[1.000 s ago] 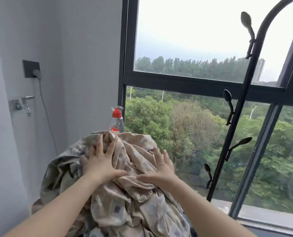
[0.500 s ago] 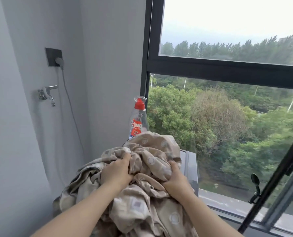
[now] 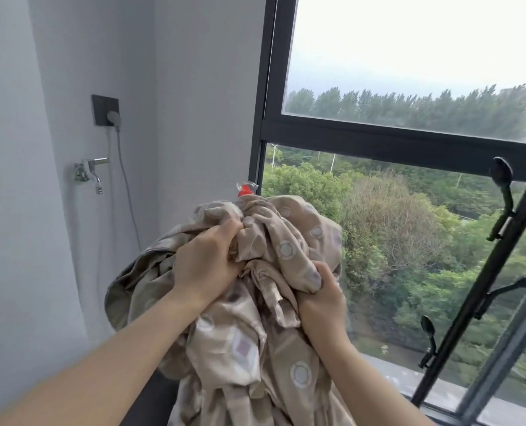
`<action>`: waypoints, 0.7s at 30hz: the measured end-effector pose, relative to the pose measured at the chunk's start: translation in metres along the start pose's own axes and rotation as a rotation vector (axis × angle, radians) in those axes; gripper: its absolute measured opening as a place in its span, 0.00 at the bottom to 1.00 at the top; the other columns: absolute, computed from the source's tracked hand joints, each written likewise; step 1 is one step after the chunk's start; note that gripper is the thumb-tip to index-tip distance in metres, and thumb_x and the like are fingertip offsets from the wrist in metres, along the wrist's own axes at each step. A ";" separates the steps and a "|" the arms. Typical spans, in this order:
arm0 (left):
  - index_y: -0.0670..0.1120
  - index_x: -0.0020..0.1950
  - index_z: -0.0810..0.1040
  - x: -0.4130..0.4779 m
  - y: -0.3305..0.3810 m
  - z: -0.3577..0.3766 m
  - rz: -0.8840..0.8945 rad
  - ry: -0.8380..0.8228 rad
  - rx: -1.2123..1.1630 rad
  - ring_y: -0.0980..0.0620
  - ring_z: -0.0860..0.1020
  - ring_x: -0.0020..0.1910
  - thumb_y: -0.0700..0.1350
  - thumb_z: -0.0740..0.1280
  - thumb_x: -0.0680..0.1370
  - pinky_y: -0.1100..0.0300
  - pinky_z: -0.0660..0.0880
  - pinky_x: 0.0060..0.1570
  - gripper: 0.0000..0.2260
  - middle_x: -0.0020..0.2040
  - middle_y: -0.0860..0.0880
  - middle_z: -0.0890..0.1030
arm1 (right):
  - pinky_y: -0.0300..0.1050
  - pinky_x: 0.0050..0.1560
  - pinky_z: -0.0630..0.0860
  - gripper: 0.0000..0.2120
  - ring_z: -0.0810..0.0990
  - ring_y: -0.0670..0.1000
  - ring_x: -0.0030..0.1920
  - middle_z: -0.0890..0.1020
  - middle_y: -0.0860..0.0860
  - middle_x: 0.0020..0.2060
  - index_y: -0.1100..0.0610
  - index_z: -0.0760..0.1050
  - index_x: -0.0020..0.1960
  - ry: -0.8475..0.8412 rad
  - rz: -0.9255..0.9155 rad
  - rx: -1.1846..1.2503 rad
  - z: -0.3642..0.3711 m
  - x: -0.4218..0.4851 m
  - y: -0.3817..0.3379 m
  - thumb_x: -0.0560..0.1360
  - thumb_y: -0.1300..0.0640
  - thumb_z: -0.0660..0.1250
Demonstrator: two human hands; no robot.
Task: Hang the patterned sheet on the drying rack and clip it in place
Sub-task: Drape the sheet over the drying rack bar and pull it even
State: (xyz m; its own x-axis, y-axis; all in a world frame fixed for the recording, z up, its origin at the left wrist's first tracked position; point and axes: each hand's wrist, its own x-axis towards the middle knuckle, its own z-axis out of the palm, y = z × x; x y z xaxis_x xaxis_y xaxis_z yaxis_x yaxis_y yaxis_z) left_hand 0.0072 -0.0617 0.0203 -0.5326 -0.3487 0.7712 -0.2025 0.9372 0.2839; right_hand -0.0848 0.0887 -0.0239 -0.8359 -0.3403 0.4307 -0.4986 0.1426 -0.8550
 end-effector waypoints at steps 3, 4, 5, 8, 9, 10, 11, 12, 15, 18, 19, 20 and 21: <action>0.47 0.49 0.75 0.018 0.028 -0.028 0.039 0.121 -0.024 0.44 0.80 0.40 0.49 0.69 0.72 0.60 0.65 0.31 0.09 0.41 0.49 0.81 | 0.42 0.38 0.73 0.17 0.78 0.48 0.38 0.80 0.45 0.36 0.45 0.74 0.43 0.081 -0.074 0.063 -0.024 0.004 -0.033 0.70 0.68 0.66; 0.47 0.50 0.75 0.023 0.039 -0.038 0.046 0.150 -0.035 0.44 0.80 0.41 0.49 0.69 0.72 0.59 0.65 0.32 0.10 0.42 0.49 0.81 | 0.43 0.38 0.73 0.14 0.77 0.48 0.38 0.80 0.45 0.36 0.47 0.74 0.44 0.106 -0.102 0.071 -0.033 0.006 -0.044 0.71 0.67 0.66; 0.47 0.50 0.75 0.027 0.049 -0.048 0.050 0.171 -0.044 0.45 0.80 0.42 0.50 0.68 0.72 0.59 0.66 0.33 0.10 0.43 0.50 0.81 | 0.44 0.38 0.73 0.12 0.77 0.47 0.37 0.80 0.45 0.36 0.48 0.75 0.45 0.133 -0.128 0.076 -0.041 0.006 -0.054 0.71 0.66 0.67; 0.48 0.53 0.74 0.036 0.078 -0.074 0.063 0.225 -0.093 0.46 0.79 0.46 0.52 0.68 0.72 0.58 0.66 0.37 0.13 0.47 0.52 0.81 | 0.46 0.38 0.74 0.12 0.76 0.44 0.36 0.79 0.44 0.34 0.46 0.74 0.43 0.214 -0.205 0.089 -0.069 0.002 -0.084 0.70 0.64 0.69; 0.48 0.54 0.74 0.037 0.089 -0.083 0.078 0.238 -0.115 0.46 0.79 0.46 0.53 0.68 0.72 0.59 0.65 0.37 0.14 0.48 0.52 0.81 | 0.47 0.39 0.74 0.14 0.76 0.44 0.35 0.79 0.44 0.34 0.44 0.74 0.42 0.243 -0.229 0.090 -0.080 -0.002 -0.092 0.70 0.64 0.69; 0.48 0.54 0.73 0.038 0.099 -0.091 0.094 0.243 -0.136 0.46 0.78 0.47 0.53 0.67 0.71 0.59 0.64 0.38 0.15 0.49 0.52 0.81 | 0.47 0.39 0.74 0.14 0.76 0.43 0.35 0.79 0.43 0.33 0.44 0.73 0.40 0.267 -0.247 0.096 -0.091 -0.007 -0.100 0.70 0.64 0.69; 0.49 0.55 0.73 0.038 0.111 -0.099 0.110 0.244 -0.154 0.46 0.78 0.47 0.53 0.67 0.71 0.59 0.64 0.38 0.16 0.49 0.52 0.81 | 0.46 0.39 0.74 0.14 0.76 0.42 0.34 0.79 0.42 0.32 0.44 0.73 0.40 0.289 -0.259 0.103 -0.103 -0.012 -0.107 0.70 0.63 0.69; 0.49 0.56 0.73 0.037 0.123 -0.107 0.130 0.244 -0.171 0.46 0.78 0.47 0.54 0.66 0.71 0.59 0.63 0.38 0.16 0.49 0.53 0.80 | 0.43 0.38 0.73 0.14 0.75 0.39 0.33 0.79 0.41 0.31 0.44 0.73 0.39 0.309 -0.272 0.107 -0.115 -0.019 -0.114 0.70 0.63 0.69; 0.49 0.56 0.73 0.033 0.155 -0.129 0.185 0.269 -0.237 0.46 0.77 0.46 0.53 0.66 0.69 0.59 0.63 0.37 0.18 0.48 0.53 0.80 | 0.33 0.33 0.70 0.13 0.74 0.37 0.32 0.79 0.35 0.32 0.44 0.72 0.39 0.366 -0.336 0.091 -0.152 -0.040 -0.135 0.70 0.62 0.69; 0.48 0.56 0.73 0.028 0.186 -0.146 0.211 0.288 -0.304 0.46 0.77 0.46 0.51 0.68 0.68 0.58 0.63 0.37 0.18 0.44 0.55 0.77 | 0.32 0.33 0.70 0.11 0.75 0.37 0.32 0.78 0.34 0.32 0.46 0.72 0.40 0.418 -0.371 0.076 -0.186 -0.059 -0.154 0.71 0.62 0.69; 0.49 0.56 0.73 0.026 0.196 -0.151 0.216 0.288 -0.322 0.46 0.77 0.46 0.51 0.68 0.69 0.58 0.63 0.37 0.18 0.44 0.56 0.76 | 0.34 0.34 0.71 0.12 0.75 0.38 0.33 0.78 0.35 0.32 0.45 0.72 0.40 0.440 -0.380 0.065 -0.197 -0.066 -0.160 0.71 0.62 0.69; 0.49 0.56 0.72 0.024 0.206 -0.156 0.220 0.289 -0.340 0.46 0.77 0.46 0.51 0.69 0.69 0.58 0.64 0.37 0.18 0.43 0.56 0.75 | 0.36 0.36 0.72 0.12 0.75 0.39 0.34 0.79 0.38 0.32 0.45 0.72 0.39 0.462 -0.389 0.049 -0.207 -0.073 -0.165 0.71 0.62 0.69; 0.49 0.57 0.72 0.022 0.216 -0.160 0.227 0.294 -0.357 0.46 0.77 0.46 0.50 0.69 0.69 0.58 0.64 0.37 0.18 0.44 0.56 0.75 | 0.39 0.37 0.72 0.13 0.76 0.40 0.35 0.78 0.40 0.32 0.44 0.72 0.39 0.484 -0.398 0.034 -0.217 -0.080 -0.171 0.71 0.62 0.69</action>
State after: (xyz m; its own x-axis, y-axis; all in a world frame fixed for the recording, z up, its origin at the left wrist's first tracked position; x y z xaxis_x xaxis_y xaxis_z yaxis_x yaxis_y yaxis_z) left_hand 0.0833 0.1338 0.1902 -0.2668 -0.1680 0.9490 0.2122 0.9503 0.2279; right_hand 0.0172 0.2930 0.1507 -0.6011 0.0998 0.7929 -0.7919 0.0590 -0.6078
